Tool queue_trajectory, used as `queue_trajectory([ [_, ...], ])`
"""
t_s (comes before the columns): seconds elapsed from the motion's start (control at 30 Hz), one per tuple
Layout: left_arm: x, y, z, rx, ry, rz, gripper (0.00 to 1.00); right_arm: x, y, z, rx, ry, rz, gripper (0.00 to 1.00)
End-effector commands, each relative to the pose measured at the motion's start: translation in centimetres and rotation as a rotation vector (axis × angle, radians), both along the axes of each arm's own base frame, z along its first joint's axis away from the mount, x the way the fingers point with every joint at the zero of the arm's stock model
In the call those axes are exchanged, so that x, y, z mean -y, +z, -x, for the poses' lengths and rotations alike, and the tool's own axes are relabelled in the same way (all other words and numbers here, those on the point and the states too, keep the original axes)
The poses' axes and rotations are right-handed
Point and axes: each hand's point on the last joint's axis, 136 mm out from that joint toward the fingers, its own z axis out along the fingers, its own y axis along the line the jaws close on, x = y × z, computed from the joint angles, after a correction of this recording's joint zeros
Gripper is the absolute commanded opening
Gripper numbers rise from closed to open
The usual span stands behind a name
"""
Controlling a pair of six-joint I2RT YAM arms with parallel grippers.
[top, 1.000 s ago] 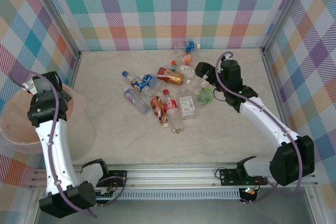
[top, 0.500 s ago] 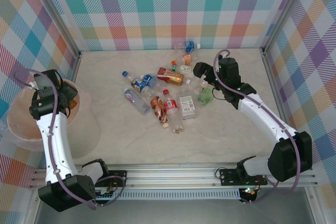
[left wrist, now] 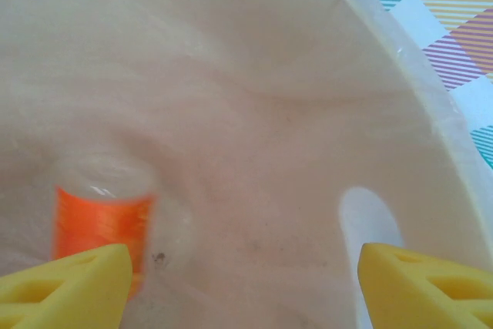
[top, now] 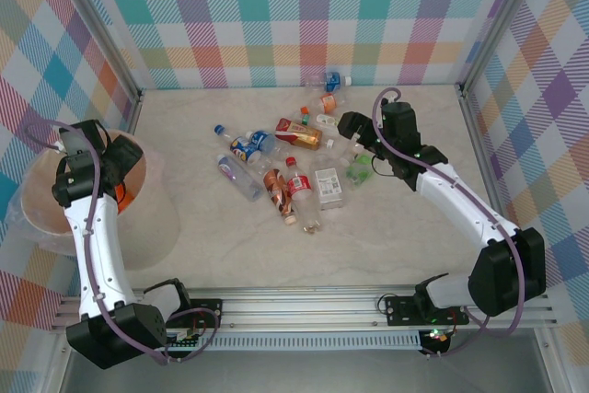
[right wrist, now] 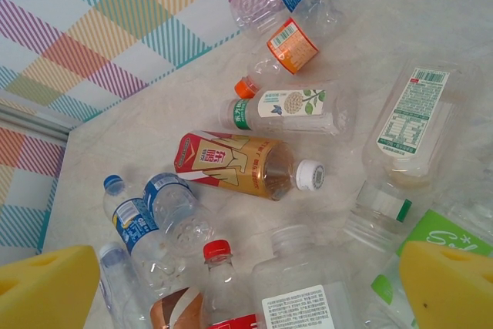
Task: Put the plastic bottles in the bin
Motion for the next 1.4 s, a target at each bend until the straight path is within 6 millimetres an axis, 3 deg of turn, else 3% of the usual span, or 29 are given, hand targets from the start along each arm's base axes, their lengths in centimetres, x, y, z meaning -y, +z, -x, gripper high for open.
queue_trajectory([
  [0.0,0.6,0.1,0.7,0.005,-0.009,0.026,0.78,0.5,-0.7,0.1,-0.021,-0.011,0.029,1.0],
  [0.1,0.5,0.6,1.1,0.008,-0.002,0.014,0.81,1.5,-2.5,0.9,-0.09,-0.063,0.041,1.0],
  [0.3,-0.1,3.2,2.9,0.045,0.045,-0.066,0.99,3.4,-7.3,3.3,-0.256,-0.169,0.05,1.0],
  [0.47,1.3,5.1,3.4,0.123,0.004,-0.04,1.0,4.2,-9.2,3.9,-0.318,-0.221,0.034,1.0],
  [0.73,3.5,9.8,4.3,0.323,-0.068,-0.05,1.0,5.0,-12.5,1.8,-0.447,-0.239,0.015,1.0],
  [0.9,7.9,12.2,2.6,0.467,-0.323,0.029,1.0,5.8,-14.6,-0.1,-0.515,-0.269,0.013,0.96],
  [1.17,11.3,13.2,1.8,0.531,-0.484,0.094,1.0,5.9,-16.2,-2.3,-0.54,-0.279,0.038,0.91],
  [1.37,13.9,12.5,0.6,0.514,-0.573,0.131,1.0,6.0,-17.7,-2.8,-0.563,-0.285,0.057,0.86],
])
